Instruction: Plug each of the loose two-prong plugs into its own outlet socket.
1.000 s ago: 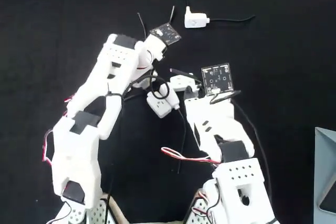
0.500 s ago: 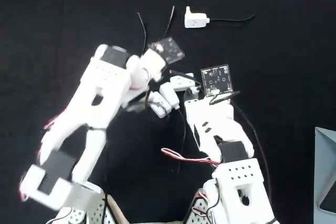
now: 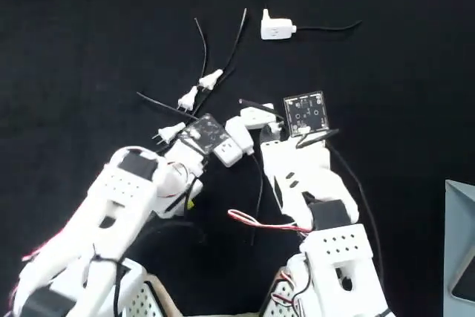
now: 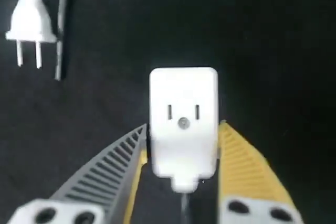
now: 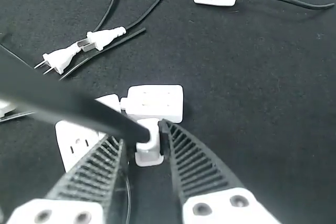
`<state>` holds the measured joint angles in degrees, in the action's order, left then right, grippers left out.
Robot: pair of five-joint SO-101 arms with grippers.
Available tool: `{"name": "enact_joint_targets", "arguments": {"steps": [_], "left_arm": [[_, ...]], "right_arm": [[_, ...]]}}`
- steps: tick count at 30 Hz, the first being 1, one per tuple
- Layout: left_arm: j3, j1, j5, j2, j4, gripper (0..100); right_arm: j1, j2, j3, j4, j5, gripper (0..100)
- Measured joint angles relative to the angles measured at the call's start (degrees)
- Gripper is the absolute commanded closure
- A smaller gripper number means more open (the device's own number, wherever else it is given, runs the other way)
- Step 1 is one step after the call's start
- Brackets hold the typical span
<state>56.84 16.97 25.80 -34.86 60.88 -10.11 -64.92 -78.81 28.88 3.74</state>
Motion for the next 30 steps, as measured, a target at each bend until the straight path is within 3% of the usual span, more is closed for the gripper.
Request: {"name": "enact_joint_targets", "arguments": {"steps": [4,10,15,24,30], "left_arm": [[0.00,-2.20,-0.97,-6.77,-0.44,76],[0.35,-2.46,-1.14,-14.68,5.10,76],[6.59,2.90,-1.14,-17.49,5.71,76],[15.82,6.77,-5.80,-17.58,-4.57,76],[16.53,2.73,-5.98,-17.05,-8.44,74]], "right_arm": [[0.00,0.00,0.00,0.00,0.00,98.6],[0.00,0.00,0.00,0.00,0.00,98.6],[0.00,0.00,0.00,0.00,0.00,98.6],[0.00,0.00,0.00,0.00,0.00,98.6],[0.00,0.00,0.00,0.00,0.00,98.6]]}}
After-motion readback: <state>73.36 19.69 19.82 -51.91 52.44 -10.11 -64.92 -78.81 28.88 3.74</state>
